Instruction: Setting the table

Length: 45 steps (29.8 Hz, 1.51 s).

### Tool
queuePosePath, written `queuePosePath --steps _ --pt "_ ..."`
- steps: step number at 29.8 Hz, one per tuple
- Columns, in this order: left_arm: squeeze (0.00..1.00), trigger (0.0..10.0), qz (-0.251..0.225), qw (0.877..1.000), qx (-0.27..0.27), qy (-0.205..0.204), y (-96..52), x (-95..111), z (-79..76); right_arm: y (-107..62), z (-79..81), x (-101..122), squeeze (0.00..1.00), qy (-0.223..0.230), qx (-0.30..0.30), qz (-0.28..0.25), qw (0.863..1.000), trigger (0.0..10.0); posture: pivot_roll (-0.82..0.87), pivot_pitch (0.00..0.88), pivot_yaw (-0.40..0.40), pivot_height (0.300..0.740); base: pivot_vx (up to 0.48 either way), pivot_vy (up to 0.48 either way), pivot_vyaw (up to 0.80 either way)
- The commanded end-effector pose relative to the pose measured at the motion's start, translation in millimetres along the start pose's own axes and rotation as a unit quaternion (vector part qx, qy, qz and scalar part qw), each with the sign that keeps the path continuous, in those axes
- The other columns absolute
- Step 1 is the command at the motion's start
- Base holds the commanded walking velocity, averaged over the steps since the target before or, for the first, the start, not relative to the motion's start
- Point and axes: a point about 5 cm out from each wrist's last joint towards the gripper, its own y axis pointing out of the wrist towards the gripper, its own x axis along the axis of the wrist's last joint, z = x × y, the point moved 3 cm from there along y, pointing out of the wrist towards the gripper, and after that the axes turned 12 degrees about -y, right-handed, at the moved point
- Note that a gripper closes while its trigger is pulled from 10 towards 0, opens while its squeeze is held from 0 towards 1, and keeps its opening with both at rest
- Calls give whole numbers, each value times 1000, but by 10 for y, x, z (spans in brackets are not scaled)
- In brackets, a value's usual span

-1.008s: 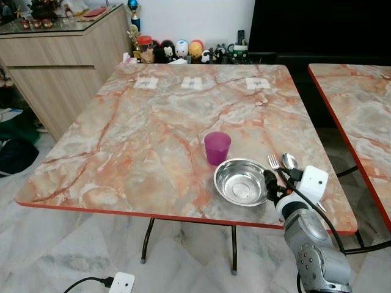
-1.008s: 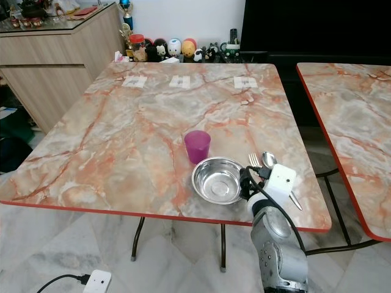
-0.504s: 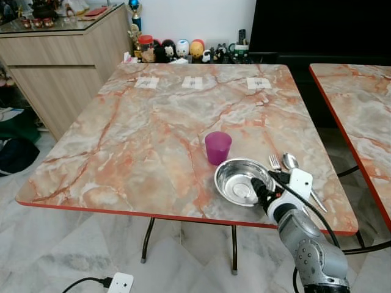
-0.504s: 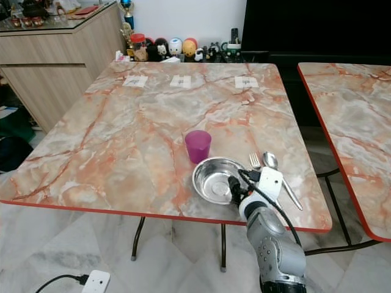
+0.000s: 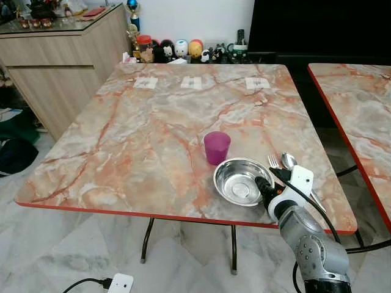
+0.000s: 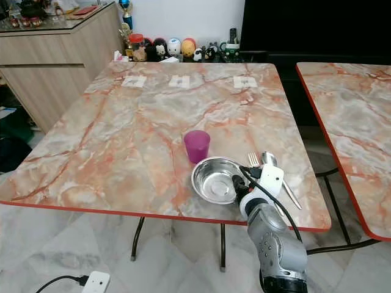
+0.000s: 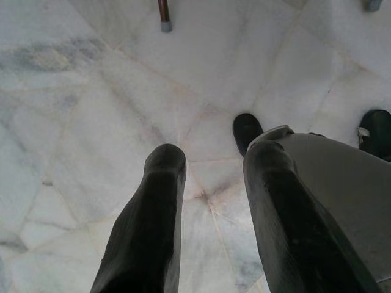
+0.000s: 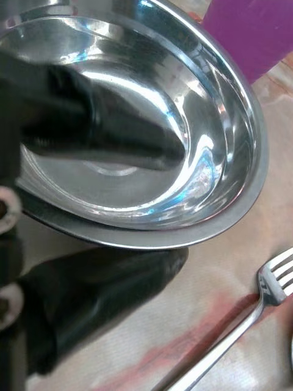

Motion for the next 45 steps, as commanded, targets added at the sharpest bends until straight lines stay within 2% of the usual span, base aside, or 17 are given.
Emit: queuePosePath --steps 1,22,29,30,32,33,34,35,36,37,41,43,45 --pt "0 10000 15 1000 1 5 -15 -82 31 1 8 -1 0 6 1 2 1000 0 -85 22 33 740 0 0 0" --pt "0 10000 24 1000 -7 5 -17 -114 9 -21 -31 -70 0 8 -13 14 1000 0 -89 22 35 740 0 0 0" --pt "0 10000 23 1000 -7 6 -16 -113 4 -170 -136 55 0 24 -32 -70 997 0 -79 16 27 740 0 0 0" --pt "0 10000 22 1000 -5 4 -16 -107 8 -260 -195 127 0 31 -41 -114 992 0 -82 17 26 740 0 0 0" --pt "0 10000 21 1000 -5 4 -15 -103 10 -347 -257 222 0 32 -53 -160 985 0 -94 19 29 740 0 0 0" --pt "0 10000 21 1000 -4 7 -14 -99 8 -426 -298 299 0 39 -56 -198 978 2745 -98 19 30 740 0 0 0" --pt "0 10000 21 1000 -4 8 -14 -98 8 -446 -307 310 0 40 -56 -204 976 2745 -98 19 30 740 0 0 0" --pt "0 10000 21 1000 -4 9 -13 -97 7 -464 -320 320 0 36 -58 -211 975 4196 -104 21 31 740 0 0 0" --pt "0 10000 21 1000 -4 9 -13 -97 7 -464 -320 320 0 36 -58 -211 975 4196 -104 21 31 740 0 0 0" --pt "0 10000 19 1000 -4 10 -12 -91 0 -494 -361 367 0 17 -74 -232 970 10000 -105 21 33 740 0 0 0" --pt "0 10000 15 1000 -4 16 -9 -76 -7 -514 -346 475 0 1 -79 -270 960 10000 -103 20 33 740 0 0 0" --pt "0 10000 11 1000 -1 22 -7 -59 -4 -481 -247 590 0 6 -62 -301 952 10000 -102 17 32 740 0 -236 0" --pt "0 10000 10 1000 0 21 -6 -55 -3 -437 -196 641 0 5 -58 -308 950 10000 -102 14 33 740 0 -469 0"
